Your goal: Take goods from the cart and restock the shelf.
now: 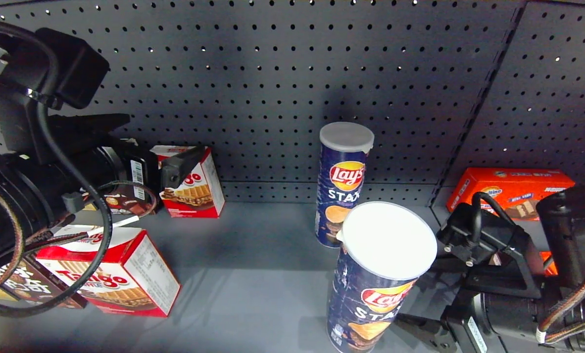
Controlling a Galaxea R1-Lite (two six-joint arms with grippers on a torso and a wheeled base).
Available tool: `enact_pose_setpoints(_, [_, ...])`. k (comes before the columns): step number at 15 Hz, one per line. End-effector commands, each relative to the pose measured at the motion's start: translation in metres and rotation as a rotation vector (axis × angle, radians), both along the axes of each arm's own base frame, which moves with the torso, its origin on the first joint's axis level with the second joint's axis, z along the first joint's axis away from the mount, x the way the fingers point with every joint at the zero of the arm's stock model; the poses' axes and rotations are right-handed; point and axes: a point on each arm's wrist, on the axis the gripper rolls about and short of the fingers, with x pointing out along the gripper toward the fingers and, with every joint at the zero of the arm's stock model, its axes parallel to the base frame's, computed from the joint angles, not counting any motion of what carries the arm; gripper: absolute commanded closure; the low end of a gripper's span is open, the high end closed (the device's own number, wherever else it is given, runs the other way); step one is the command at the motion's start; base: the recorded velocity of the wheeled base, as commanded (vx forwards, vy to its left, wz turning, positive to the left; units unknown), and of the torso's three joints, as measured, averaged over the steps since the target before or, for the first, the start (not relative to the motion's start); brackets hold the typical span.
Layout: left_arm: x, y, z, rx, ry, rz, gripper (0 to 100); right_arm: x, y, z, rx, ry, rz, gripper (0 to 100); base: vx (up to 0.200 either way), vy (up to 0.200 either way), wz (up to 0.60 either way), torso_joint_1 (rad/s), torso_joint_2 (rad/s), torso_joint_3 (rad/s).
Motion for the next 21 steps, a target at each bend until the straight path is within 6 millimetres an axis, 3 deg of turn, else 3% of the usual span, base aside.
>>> enact_pose_setpoints(1, [0.000, 0.000, 0.000, 0.000, -0.001, 0.000, 0, 0.003, 0.004, -0.002, -0.008, 0.007, 0.004, 0, 0.000, 0.000, 0.00, 0.000, 0.00, 0.000])
enact_pose_setpoints(21, [0.002, 0.002, 0.001, -0.006, -0.012, 0.002, 0, 0.008, 0.020, -0.007, -0.032, 0.024, 0.036, 0, 0.000, 0.000, 0.00, 0.000, 0.00, 0.000])
